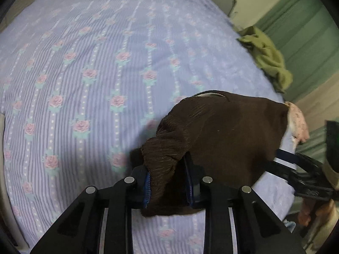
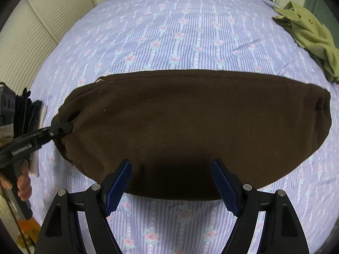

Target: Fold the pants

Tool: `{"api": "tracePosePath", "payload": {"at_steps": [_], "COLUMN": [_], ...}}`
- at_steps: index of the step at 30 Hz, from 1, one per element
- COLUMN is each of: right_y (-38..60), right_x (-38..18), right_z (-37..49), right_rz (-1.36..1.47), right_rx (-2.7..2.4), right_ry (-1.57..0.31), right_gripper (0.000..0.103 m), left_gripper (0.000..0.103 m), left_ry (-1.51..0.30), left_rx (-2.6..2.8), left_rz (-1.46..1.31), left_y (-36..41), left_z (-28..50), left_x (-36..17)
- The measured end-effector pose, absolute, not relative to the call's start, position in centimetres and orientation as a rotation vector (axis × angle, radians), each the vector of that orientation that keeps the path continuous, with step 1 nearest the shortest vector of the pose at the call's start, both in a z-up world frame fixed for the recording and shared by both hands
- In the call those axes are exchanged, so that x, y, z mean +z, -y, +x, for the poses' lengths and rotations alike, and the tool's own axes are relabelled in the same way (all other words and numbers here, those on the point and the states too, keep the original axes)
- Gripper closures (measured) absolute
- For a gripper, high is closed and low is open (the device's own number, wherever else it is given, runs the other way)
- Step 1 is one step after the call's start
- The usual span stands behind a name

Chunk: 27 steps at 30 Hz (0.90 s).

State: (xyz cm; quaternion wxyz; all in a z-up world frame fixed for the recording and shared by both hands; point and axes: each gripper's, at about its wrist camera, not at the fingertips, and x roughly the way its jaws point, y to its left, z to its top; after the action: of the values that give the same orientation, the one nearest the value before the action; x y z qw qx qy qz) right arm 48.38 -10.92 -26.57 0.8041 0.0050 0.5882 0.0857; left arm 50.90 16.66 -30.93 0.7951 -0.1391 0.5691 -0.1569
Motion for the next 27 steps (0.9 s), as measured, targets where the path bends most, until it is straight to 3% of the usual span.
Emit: {"api": "tracePosePath", "payload": {"at_steps": [3,4,5,7,14,17,27], "right_y": [11.4,11.6,12.0,12.9,17.9,20.0,24.7], "right_x": [-26.1,-26.0,-25.8,-25.3,-23.2,-23.1,-26.1], "right_z": [48.3,48.3,48.3,48.0,45.3,43.6,39.0], "right_rz": [0.014,0.011,0.009,0.007,0.011,0.032,0.105], "right_rx": [0.159,0.147,0.134,0.114,0.079,0.103,0.067], "right_ry": [-1.238,-1.232,-1.224,-1.211,-1.137,-1.138,-1.206], "right_gripper": [0.025,0.025,0.025,0.025,0.025,0.025,0.025], "left_gripper": [0.071,0.063,0.047,0.034,0.023,0.023,0.028], "left_ry": [-1.278,-1.305,-1.310,-1.290,-0.968,-0.867,-0.638], "left_rx": [-0.280,-0.251,-0.226,-0.142,-0.186,-0.328,-0.674], "left_rz": [-0.277,-0.240,-0.211,-0.111,0.329,0.448,0.896], "left_y": [-16.3,-15.8,-15.5,-14.9,-8.9,-5.1,8.8], "left_z": [53.0,53.5,53.7,53.5,47.0,43.7,37.6], "left_x": [-32.6,-33.0,-33.0,-31.9,-23.6,-21.8,-26.9]}}
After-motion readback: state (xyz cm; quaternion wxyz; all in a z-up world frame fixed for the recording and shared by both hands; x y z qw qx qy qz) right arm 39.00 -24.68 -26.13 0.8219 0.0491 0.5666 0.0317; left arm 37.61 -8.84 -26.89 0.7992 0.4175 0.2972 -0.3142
